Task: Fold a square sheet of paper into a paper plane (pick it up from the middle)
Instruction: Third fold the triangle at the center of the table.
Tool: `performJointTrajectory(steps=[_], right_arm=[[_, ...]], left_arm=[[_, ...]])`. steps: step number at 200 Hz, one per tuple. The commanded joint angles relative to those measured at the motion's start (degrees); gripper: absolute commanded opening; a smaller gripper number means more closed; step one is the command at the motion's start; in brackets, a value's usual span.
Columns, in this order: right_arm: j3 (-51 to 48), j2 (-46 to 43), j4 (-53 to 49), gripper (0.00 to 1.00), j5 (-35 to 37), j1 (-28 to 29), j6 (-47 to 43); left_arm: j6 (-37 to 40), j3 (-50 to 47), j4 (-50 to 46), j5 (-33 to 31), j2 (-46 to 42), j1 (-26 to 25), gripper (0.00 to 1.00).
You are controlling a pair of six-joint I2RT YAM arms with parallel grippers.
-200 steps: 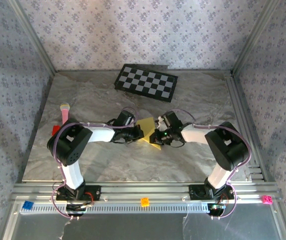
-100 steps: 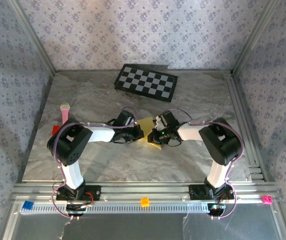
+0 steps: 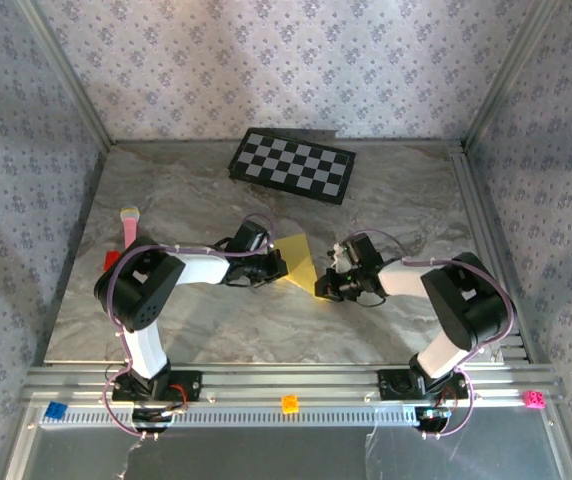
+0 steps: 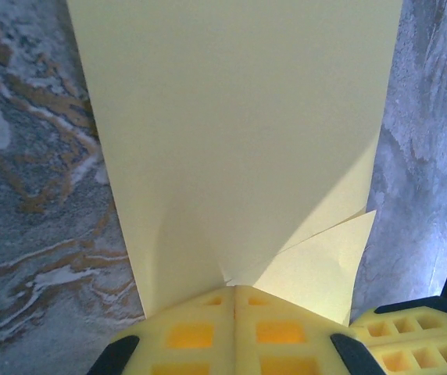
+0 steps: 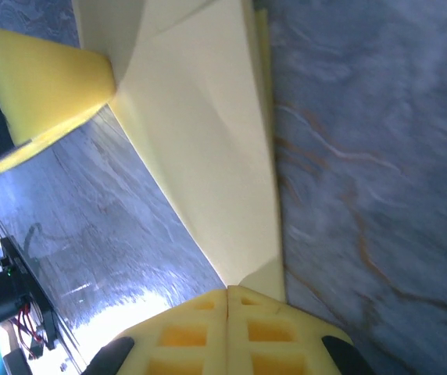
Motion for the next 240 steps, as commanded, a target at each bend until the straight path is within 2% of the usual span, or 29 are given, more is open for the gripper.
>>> performJointTrajectory(steps=[1, 43, 70, 95, 111, 133, 161, 211, 240], right_arm=[[-2.11, -1.88, -5.76, 0.01, -1.26, -1.67, -3.85], [-2.05, -6.63, -8.69, 0.02, -1.14, -3.44, -5.02], [-1.77, -11.48, -11.04, 0.05, 2.99, -4.17, -5.13], [-1.82, -13.93, -12.08, 0.12, 5.27, -5.03, -5.46], [-1.34, -14.49, -13.47, 0.2, 6.72, -4.99, -6.19], [-0.36, -13.33, -14.62, 0.28, 7.53, -4.64, -6.96], [1.15, -10.91, -13.82, 0.32, 7.34, -3.96, -6.77], [4.91, -5.28, -11.51, 0.32, 7.89, -3.27, -5.46], [7.11, -2.12, -11.34, 0.32, 8.27, -2.61, -5.48]], left_arm=[[1.32, -0.28, -3.63, -1.29, 2.47, 0.36, 0.04], [3.82, 1.52, -5.06, -0.23, 2.47, -1.0, 0.04], [5.7, 2.91, -7.23, 0.13, 2.39, -3.03, 0.04], [6.81, 3.21, -7.85, 1.42, 2.21, -4.71, 0.04], [6.73, 2.77, -7.83, 1.57, 1.54, -5.35, 0.04], [6.62, 3.03, -8.35, 1.53, 0.05, -5.88, 0.07], [6.81, 4.22, -9.72, -0.55, -2.45, -6.06, 0.13], [6.65, 3.7, -10.03, -4.37, -6.59, -5.41, 0.3], [5.93, 1.51, -9.39, -4.97, -8.69, -3.52, 0.33]])
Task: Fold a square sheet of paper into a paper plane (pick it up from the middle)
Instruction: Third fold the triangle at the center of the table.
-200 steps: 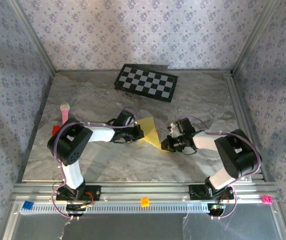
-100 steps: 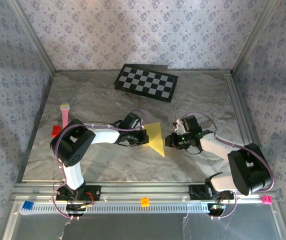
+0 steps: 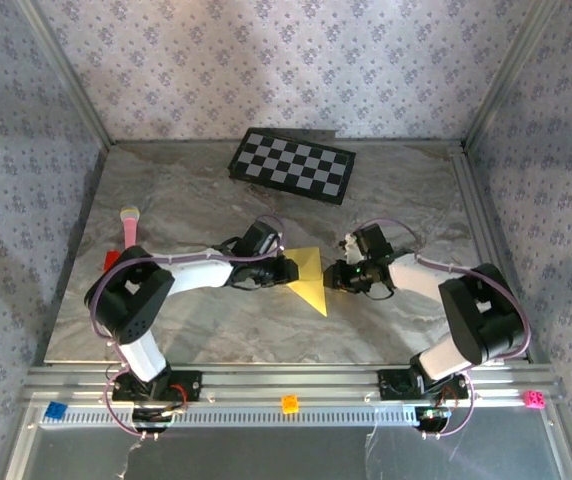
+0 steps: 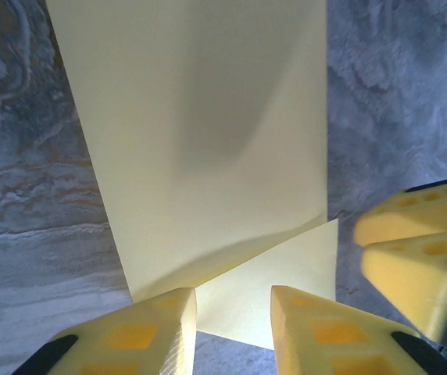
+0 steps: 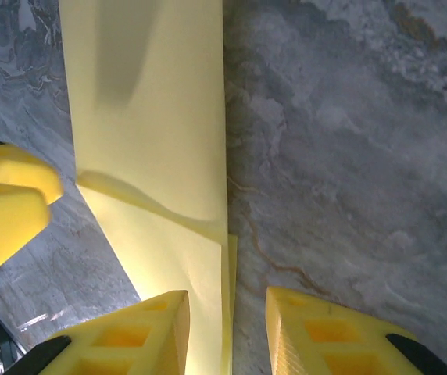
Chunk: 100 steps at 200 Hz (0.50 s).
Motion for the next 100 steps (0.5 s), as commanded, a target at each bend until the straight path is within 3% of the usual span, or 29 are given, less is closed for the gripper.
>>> performJointTrajectory(steps=[1, 56, 100], right_arm=[[2.5, 2.57, 0.36, 0.32, 0.82, 0.65, 0.28], [3.95, 5.32, 1.2, 0.25, 0.3, 1.53, 0.45], [3.33, 4.26, 0.69, 0.24, 1.29, 1.5, 0.54]], left_arm=[[-0.1, -1.38, -0.55, -1.62, -2.95, 1.64, 0.33], [-2.38, -5.39, 2.11, -1.73, -6.61, 5.6, 0.38], [-4.41, -4.68, 5.53, 3.86, -3.56, 6.42, 0.4]])
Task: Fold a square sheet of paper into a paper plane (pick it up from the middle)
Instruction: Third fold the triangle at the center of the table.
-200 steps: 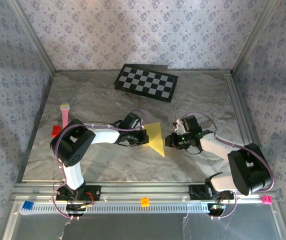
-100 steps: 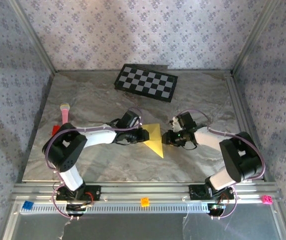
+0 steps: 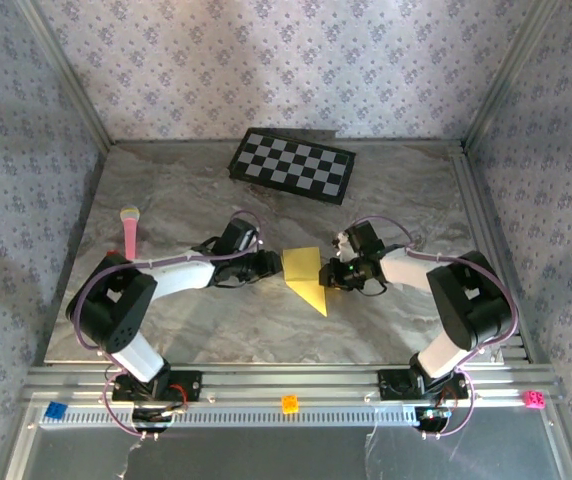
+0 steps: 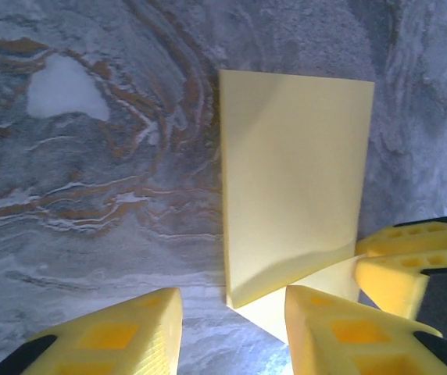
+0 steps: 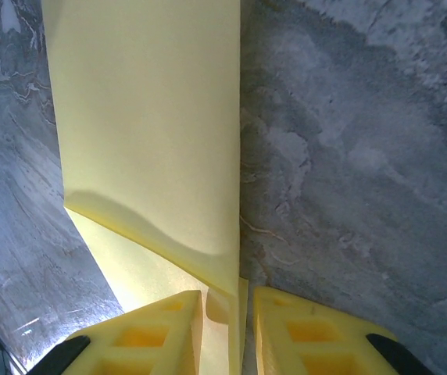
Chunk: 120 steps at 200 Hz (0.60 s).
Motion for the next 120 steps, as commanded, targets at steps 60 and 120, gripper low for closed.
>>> performJointTrajectory(steps=[60, 120], right_arm=[[-0.47, -0.65, 0.62, 0.19, 1.58, 0.25, 1.11], [-0.86, 0.07, 0.98, 0.17, 2.02, 0.2, 1.38]], left_arm=[[-4.47, 1.93, 3.76, 5.62, 5.15, 0.67, 0.4], [-5.0, 2.9, 5.36, 8.26, 7.68, 0.51, 0.37]])
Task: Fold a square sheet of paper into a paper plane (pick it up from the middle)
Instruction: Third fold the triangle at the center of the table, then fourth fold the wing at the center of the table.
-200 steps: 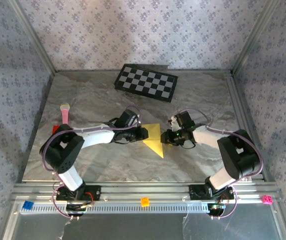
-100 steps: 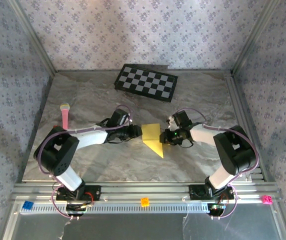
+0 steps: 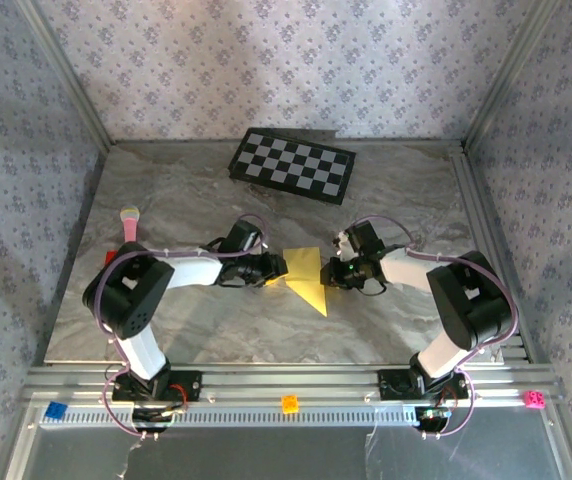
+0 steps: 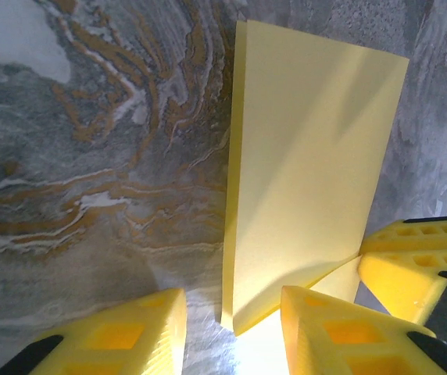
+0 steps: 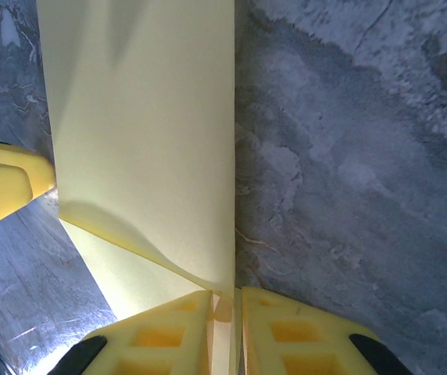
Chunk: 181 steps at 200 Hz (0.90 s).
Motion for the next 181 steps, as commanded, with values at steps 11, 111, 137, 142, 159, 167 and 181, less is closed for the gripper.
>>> performJointTrajectory(steps=[11, 111, 137, 142, 159, 167, 181], right_arm=[[-0.88, 0.24, 0.07, 0.17, 1.03, 0.13, 1.0], [-1.75, 0.15, 0.89, 0.16, 1.03, -0.13, 1.27], [-2.03, 0.18, 1.08, 0.16, 1.03, -0.21, 1.27], [-2.08, 0.17, 1.14, 0.16, 1.05, -0.16, 1.27], [-2.16, 0.19, 1.29, 0.16, 1.03, -0.16, 1.29], [-2.08, 0.28, 1.28, 0.16, 1.02, -0.16, 1.27], [-2.04, 0.36, 1.34, 0.16, 0.86, -0.17, 1.27]], left_arm=[[-0.76, 1.97, 1.78, 2.33, 1.32, 0.16, 0.36], [-1.37, 3.66, 2.55, 3.67, 3.97, -0.76, 0.3], [-1.64, 3.59, 3.06, 3.79, 3.99, -0.85, 0.27], [-1.77, 3.49, 3.26, 3.83, 3.98, -0.83, 0.26], [-1.81, 3.41, 3.13, 3.67, 3.74, -0.87, 0.25], [-1.82, 3.3, 3.23, 3.5, 3.57, -0.83, 0.23], [-2.25, 2.96, 3.69, 3.01, 3.21, -0.87, 0.2]])
